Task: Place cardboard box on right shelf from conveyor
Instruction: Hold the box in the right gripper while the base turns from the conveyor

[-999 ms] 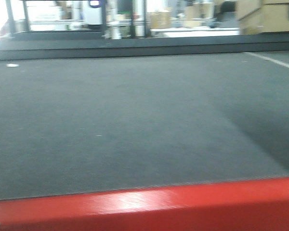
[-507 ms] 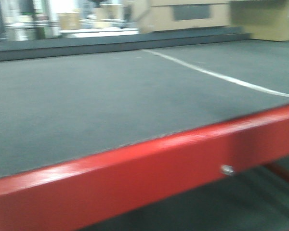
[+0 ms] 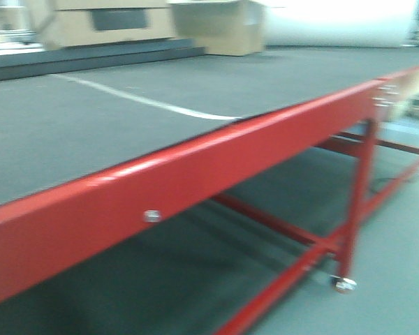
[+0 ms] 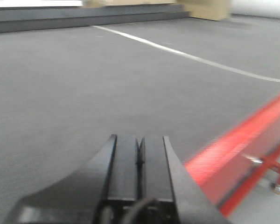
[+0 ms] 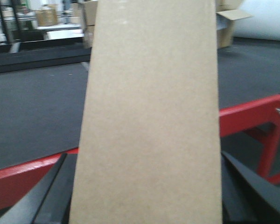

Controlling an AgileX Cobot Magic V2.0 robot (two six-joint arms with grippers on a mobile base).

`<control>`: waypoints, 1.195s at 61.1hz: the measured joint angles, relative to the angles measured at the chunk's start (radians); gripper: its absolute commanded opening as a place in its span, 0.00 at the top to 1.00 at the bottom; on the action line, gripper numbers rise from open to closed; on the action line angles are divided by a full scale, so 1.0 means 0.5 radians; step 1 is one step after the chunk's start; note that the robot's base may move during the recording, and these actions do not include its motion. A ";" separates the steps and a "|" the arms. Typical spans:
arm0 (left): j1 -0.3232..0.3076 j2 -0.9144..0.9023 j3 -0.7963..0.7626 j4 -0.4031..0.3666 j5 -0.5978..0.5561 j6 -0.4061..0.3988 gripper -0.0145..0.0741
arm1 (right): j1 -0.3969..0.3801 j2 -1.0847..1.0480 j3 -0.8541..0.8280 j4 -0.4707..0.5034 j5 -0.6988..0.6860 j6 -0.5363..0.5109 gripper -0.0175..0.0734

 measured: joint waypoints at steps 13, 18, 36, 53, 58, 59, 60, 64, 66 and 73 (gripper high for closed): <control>0.000 0.000 0.000 0.000 0.000 0.000 0.97 | 0.000 0.000 0.000 0.000 0.000 0.000 0.54; 0.000 0.000 0.000 0.000 0.000 0.000 0.97 | 0.000 0.000 0.000 0.000 0.000 0.000 0.54; 0.000 0.000 0.000 0.000 0.000 0.000 0.97 | 0.000 0.000 0.000 0.000 0.000 0.000 0.54; 0.000 0.000 0.000 0.000 0.000 0.000 0.97 | 0.000 0.000 0.000 0.000 0.000 0.000 0.54; 0.000 0.000 0.000 0.000 0.000 0.000 0.97 | 0.000 0.000 0.000 0.000 0.000 0.000 0.54; 0.000 0.000 0.000 0.000 0.000 0.000 0.97 | 0.000 0.000 0.000 0.000 0.000 0.000 0.54; 0.000 0.000 0.000 0.000 0.000 0.000 0.97 | 0.000 0.000 0.000 0.000 0.000 0.000 0.54; 0.000 0.000 0.000 0.000 0.000 0.000 0.97 | 0.000 0.000 0.000 0.000 0.000 0.000 0.54; 0.000 0.000 0.000 0.000 0.000 0.000 0.97 | 0.000 0.000 0.000 0.000 0.000 0.000 0.54; 0.000 0.000 0.000 0.000 0.000 0.000 0.97 | 0.000 0.000 0.000 0.000 0.000 0.000 0.54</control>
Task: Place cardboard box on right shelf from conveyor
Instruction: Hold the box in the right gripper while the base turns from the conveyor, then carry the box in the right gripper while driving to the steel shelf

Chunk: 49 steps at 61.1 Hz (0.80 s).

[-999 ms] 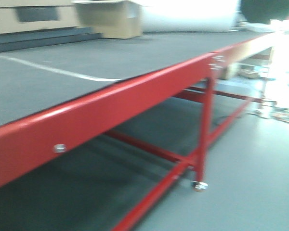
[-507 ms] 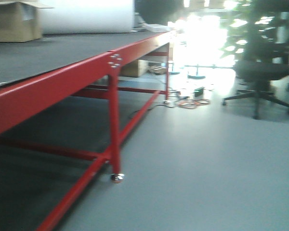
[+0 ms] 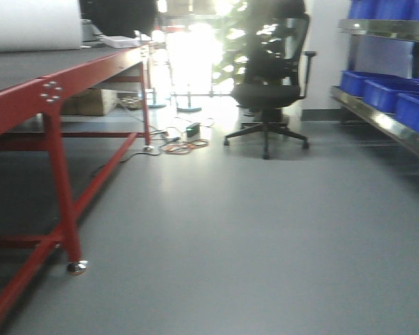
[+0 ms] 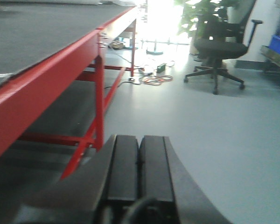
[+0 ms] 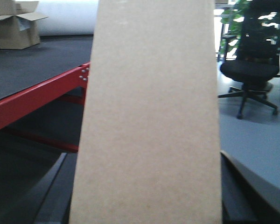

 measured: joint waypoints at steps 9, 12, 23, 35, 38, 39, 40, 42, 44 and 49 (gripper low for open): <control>0.000 0.000 0.000 0.000 0.000 0.000 0.97 | 0.000 0.000 0.000 0.000 0.000 -0.003 0.54; 0.000 0.000 0.000 0.000 0.000 0.000 0.97 | 0.000 0.000 0.000 0.000 0.000 -0.003 0.54; 0.000 0.000 0.000 0.000 0.000 0.000 0.97 | 0.000 0.000 0.000 0.000 0.000 -0.003 0.54; 0.000 0.000 0.000 0.000 0.001 0.000 0.97 | 0.000 0.000 0.003 0.000 0.007 -0.003 0.54; 0.000 0.000 0.000 0.000 0.001 0.000 0.97 | -0.003 0.000 0.003 0.000 0.007 -0.003 0.54; 0.000 0.000 0.000 0.000 0.001 0.000 0.97 | -0.003 0.000 0.003 0.000 0.007 -0.003 0.54; 0.000 0.000 0.000 0.000 0.001 0.000 0.97 | -0.003 0.000 0.003 0.000 0.007 -0.003 0.54; 0.000 0.000 0.000 0.000 0.001 0.000 0.97 | -0.003 0.000 0.003 0.000 0.007 -0.003 0.54; 0.000 0.000 0.000 0.000 0.001 0.000 0.97 | -0.003 0.000 0.003 0.000 0.007 -0.003 0.54; 0.000 0.000 0.000 0.000 0.001 0.000 0.97 | -0.003 0.000 0.003 0.000 0.007 -0.003 0.54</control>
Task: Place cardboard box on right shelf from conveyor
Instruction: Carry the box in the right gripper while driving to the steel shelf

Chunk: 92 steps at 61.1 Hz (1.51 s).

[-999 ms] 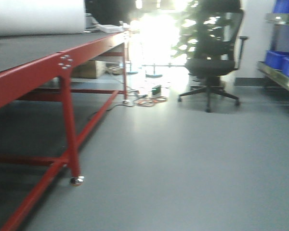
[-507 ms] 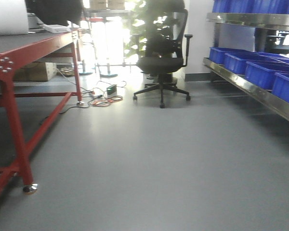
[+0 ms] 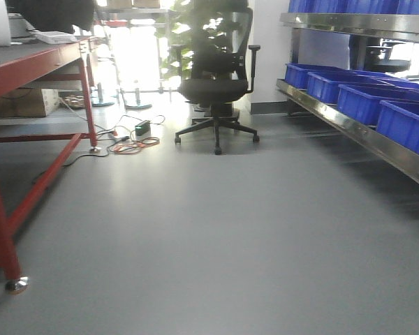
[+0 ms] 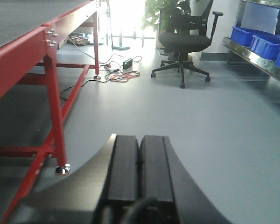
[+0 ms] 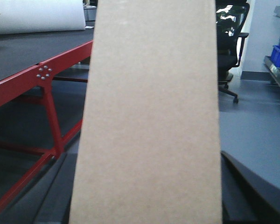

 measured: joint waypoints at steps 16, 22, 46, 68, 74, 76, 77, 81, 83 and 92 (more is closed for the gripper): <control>0.000 0.000 0.000 0.000 0.000 0.000 0.97 | 0.000 0.000 0.000 0.000 0.000 0.000 0.54; 0.000 0.000 0.000 0.000 0.000 0.000 0.97 | 0.000 -0.004 0.000 0.000 0.000 0.000 0.54; 0.000 0.000 0.000 0.000 0.000 0.000 0.97 | 0.000 -0.004 0.000 0.000 0.000 0.000 0.54; 0.000 0.000 0.000 0.000 0.000 0.000 0.97 | 0.000 -0.004 0.000 0.000 0.000 0.000 0.54; 0.000 0.000 0.000 0.000 0.000 0.000 0.97 | 0.000 -0.004 0.000 0.000 0.000 0.000 0.54; 0.000 0.000 0.000 0.000 0.000 0.000 0.97 | 0.000 -0.004 0.000 0.000 0.000 0.000 0.54; 0.000 0.000 0.000 0.000 0.000 0.000 0.97 | 0.000 -0.004 0.000 0.000 0.000 0.000 0.54; 0.000 0.000 0.000 0.000 0.000 0.000 0.97 | 0.000 -0.004 0.000 0.000 0.000 0.000 0.54; 0.000 0.000 0.000 0.000 0.000 0.000 0.97 | 0.000 -0.004 0.000 0.000 0.000 0.000 0.54; 0.000 0.000 0.000 0.000 0.000 0.000 0.97 | 0.000 -0.004 0.000 0.000 0.000 0.000 0.54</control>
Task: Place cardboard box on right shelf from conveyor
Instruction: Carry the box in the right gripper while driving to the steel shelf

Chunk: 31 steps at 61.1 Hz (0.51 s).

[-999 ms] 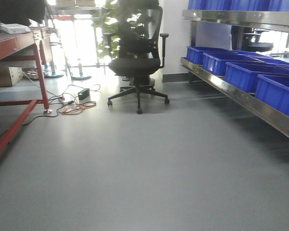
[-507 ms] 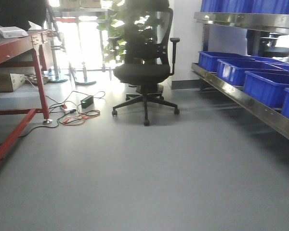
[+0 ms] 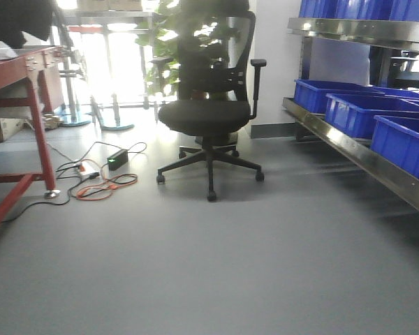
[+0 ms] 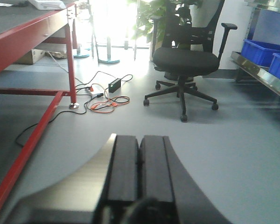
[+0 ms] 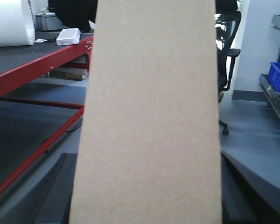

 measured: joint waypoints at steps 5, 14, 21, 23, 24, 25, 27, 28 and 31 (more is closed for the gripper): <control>0.000 0.000 0.000 0.000 0.000 0.000 0.97 | 0.000 0.000 0.000 0.000 0.000 0.000 0.54; 0.000 0.000 0.000 0.000 0.000 0.000 0.97 | 0.000 0.000 0.000 0.000 0.000 0.000 0.54; 0.000 0.000 0.000 0.000 0.000 0.000 0.97 | 0.000 0.000 0.000 0.000 0.000 0.000 0.54; 0.000 0.000 0.000 0.000 0.000 0.000 0.97 | 0.000 0.000 0.000 0.000 0.000 0.000 0.54; 0.000 0.000 0.000 0.000 0.000 0.000 0.97 | 0.000 0.000 0.000 0.000 0.000 0.000 0.54; 0.000 0.000 0.000 0.000 0.000 0.000 0.97 | 0.000 0.000 0.000 0.000 0.000 0.000 0.54; 0.000 0.000 0.000 0.000 0.000 0.000 0.97 | 0.000 0.000 0.000 0.000 0.000 0.000 0.54; 0.000 0.000 0.000 0.000 0.000 0.000 0.97 | 0.000 0.000 0.000 0.000 0.000 0.000 0.54; 0.000 0.000 0.000 0.000 0.000 0.000 0.97 | 0.000 0.000 0.000 0.000 0.000 0.000 0.54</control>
